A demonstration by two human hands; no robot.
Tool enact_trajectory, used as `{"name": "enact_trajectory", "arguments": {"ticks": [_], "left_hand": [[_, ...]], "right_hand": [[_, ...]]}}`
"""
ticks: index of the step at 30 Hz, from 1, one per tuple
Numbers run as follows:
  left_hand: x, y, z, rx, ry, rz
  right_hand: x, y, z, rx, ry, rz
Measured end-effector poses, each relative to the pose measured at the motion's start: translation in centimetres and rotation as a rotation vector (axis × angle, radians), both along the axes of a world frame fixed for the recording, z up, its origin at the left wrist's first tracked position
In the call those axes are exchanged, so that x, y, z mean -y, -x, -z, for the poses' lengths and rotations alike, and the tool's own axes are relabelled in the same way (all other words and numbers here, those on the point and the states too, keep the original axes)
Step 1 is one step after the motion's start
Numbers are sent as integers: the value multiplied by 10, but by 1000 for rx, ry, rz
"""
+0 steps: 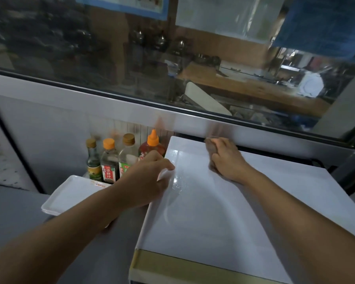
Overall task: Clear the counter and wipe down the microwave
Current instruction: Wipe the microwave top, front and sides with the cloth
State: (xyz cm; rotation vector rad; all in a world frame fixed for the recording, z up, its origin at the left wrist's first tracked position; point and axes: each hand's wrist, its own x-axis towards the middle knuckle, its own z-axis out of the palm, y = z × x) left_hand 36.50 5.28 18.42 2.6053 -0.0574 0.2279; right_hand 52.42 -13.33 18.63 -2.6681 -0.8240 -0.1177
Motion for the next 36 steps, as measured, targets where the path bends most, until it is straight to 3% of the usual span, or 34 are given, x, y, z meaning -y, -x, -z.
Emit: {"name": "enact_trajectory", "arguments": {"ticks": [3,8,15,20,26,31,36], "left_hand": [[-2,0,3,22,25,-8],[0,3,5,14,55,-19],[-4,13,2,-18,235,-73],[-6,29,-3,135,176,-48],[-11,31,-3,123,236,-184],[-6,39,7,83,224,-233],[0,54,1,80,280,-285]], "right_hand": [[-55,8,4,2,-19,-148],[-90,3,0,-96,-66,-216],[-83,14,-4,-109,-146,-355],[-46,68,-2,-90,-132,-556],[-39,70,-7,-124,-132,-699],[-72,29,-6,-181,-92,-417],[-64,72,-4,-149,-53,-570]]}}
